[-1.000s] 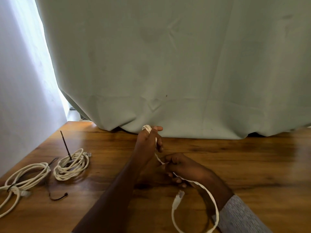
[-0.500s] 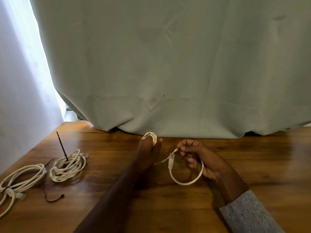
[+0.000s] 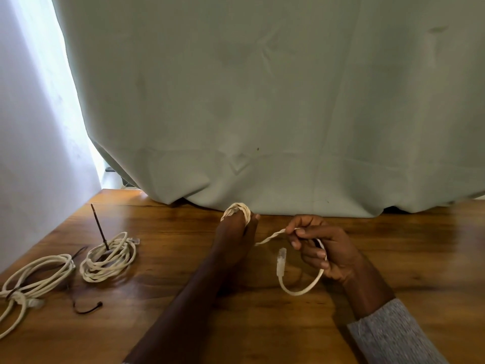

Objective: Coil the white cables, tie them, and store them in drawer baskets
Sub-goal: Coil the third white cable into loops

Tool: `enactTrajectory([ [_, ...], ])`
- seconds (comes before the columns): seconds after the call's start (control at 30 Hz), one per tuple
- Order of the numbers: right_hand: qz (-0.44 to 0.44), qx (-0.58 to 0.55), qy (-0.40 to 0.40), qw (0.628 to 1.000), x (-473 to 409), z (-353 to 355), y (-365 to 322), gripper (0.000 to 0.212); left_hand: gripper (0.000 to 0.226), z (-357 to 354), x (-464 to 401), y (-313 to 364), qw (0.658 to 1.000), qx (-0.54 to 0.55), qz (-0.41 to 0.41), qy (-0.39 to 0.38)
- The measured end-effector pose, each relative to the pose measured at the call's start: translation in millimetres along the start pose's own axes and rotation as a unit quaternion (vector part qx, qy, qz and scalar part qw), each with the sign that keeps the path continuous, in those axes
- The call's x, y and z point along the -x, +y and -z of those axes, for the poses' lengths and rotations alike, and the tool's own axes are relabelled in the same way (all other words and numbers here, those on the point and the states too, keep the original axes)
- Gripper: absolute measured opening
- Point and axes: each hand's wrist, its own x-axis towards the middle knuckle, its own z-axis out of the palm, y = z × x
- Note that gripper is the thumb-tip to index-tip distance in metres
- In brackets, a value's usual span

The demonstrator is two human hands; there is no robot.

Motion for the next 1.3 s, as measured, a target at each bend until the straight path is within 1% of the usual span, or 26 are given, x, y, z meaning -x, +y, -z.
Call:
enactTrajectory([
  [0.07, 0.001, 0.001, -0.012, 1.0, 0.8, -1.0, -0.6, 0.027, 0.047, -1.4, 1.6, -2.4, 0.999, 0.028, 0.013, -0.025],
  [0.17, 0.034, -0.023, -0.01, 0.999, 0.1, 0.4, -1.4, 0.027, 0.043, -2.1, 6.8, 3.0, 0.995, 0.049, 0.016, -0.09],
  [0.23, 0.071, -0.057, 0.029, 0.995, -2.9, 1.9, -1.2, 0.035, 0.044, -0.5, 9.6, 15.3, 0.986, 0.088, 0.038, -0.133],
  [0.27, 0.093, -0.086, 0.06, 0.99, -4.4, 3.2, -1.4, 0.039, 0.048, 1.0, 11.0, 23.4, 0.975, 0.131, 0.072, -0.161],
  [0.33, 0.138, -0.155, 0.128, 0.97, -6.6, 5.7, -2.8, 0.043, 0.057, 4.4, 13.2, 37.8, 0.942, 0.212, 0.148, -0.213],
  [0.37, 0.157, -0.184, 0.156, 0.958, -7.5, 7.6, -2.8, 0.045, 0.058, 6.9, 14.1, 43.2, 0.929, 0.234, 0.171, -0.232],
  [0.43, 0.178, -0.211, 0.194, 0.941, -9.2, 6.4, -2.4, 0.041, 0.054, 11.5, 14.0, 48.5, 0.913, 0.258, 0.174, -0.263],
  [0.5, 0.175, -0.221, 0.227, 0.932, -12.5, 6.4, 1.0, 0.035, 0.042, 15.2, 13.6, 50.2, 0.908, 0.264, 0.154, -0.288],
  [0.57, 0.163, -0.2, 0.252, 0.933, -17.5, 5.5, 7.1, 0.051, 0.037, 16.2, 13.5, 49.2, 0.909, 0.246, 0.139, -0.307],
  [0.6, 0.161, -0.163, 0.273, 0.934, -20.4, 4.8, 10.6, 0.055, 0.037, 16.3, 13.9, 49.6, 0.908, 0.242, 0.14, -0.313],
  [0.63, 0.165, -0.104, 0.302, 0.933, -23.0, 1.5, 13.5, 0.055, 0.037, 16.4, 14.4, 49.8, 0.904, 0.246, 0.15, -0.316],
  [0.7, 0.187, 0.042, 0.345, 0.919, -27.0, -6.2, 19.8, 0.057, 0.037, 18.0, 15.0, 50.7, 0.892, 0.27, 0.184, -0.312],
  [0.73, 0.208, 0.104, 0.35, 0.907, -28.1, -9.1, 22.9, 0.061, 0.038, 18.4, 14.9, 51.4, 0.883, 0.292, 0.202, -0.307],
  [0.8, 0.26, 0.23, 0.316, 0.883, -26.3, -9.9, 28.5, 0.061, 0.041, 19.0, 14.0, 51.9, 0.856, 0.361, 0.229, -0.293],
  [0.83, 0.277, 0.304, 0.284, 0.866, -23.5, -10.0, 29.8, 0.055, 0.044, 18.7, 12.8, 50.9, 0.838, 0.399, 0.241, -0.283],
  [0.87, 0.278, 0.376, 0.255, 0.846, -20.7, -9.5, 30.4, 0.045, 0.048, 18.3, 11.4, 49.0, 0.821, 0.432, 0.253, -0.276],
  [0.93, 0.251, 0.496, 0.204, 0.806, -18.3, -7.9, 30.2, 0.025, 0.06, 17.7, 8.4, 43.9, 0.782, 0.482, 0.279, -0.28],
  [0.97, 0.235, 0.539, 0.185, 0.787, -18.2, -7.2, 29.4, 0.019, 0.065, 17.5, 7.2, 41.5, 0.766, 0.498, 0.289, -0.286],
  [1.0, 0.22, 0.567, 0.175, 0.774, -18.1, -6.0, 28.4, 0.016, 0.069, 17.8, 6.7, 39.6, 0.758, 0.503, 0.295, -0.292],
  [1.07, 0.202, 0.595, 0.164, 0.761, -17.9, 0.6, 25.4, 0.015, 0.071, 17.5, 7.0, 38.0, 0.761, 0.492, 0.301, -0.299],
  [1.13, 0.206, 0.618, 0.154, 0.743, -17.2, 6.4, 22.8, 0.015, 0.071, 16.1, 7.4, 38.2, 0.772, 0.471, 0.297, -0.307],
  [1.3, 0.264, 0.66, 0.15, 0.688, -17.5, 3.5, 20.8, 0.018, 0.073, 17.1, 7.5, 43.4, 0.809, 0.406, 0.284, -0.316],
])
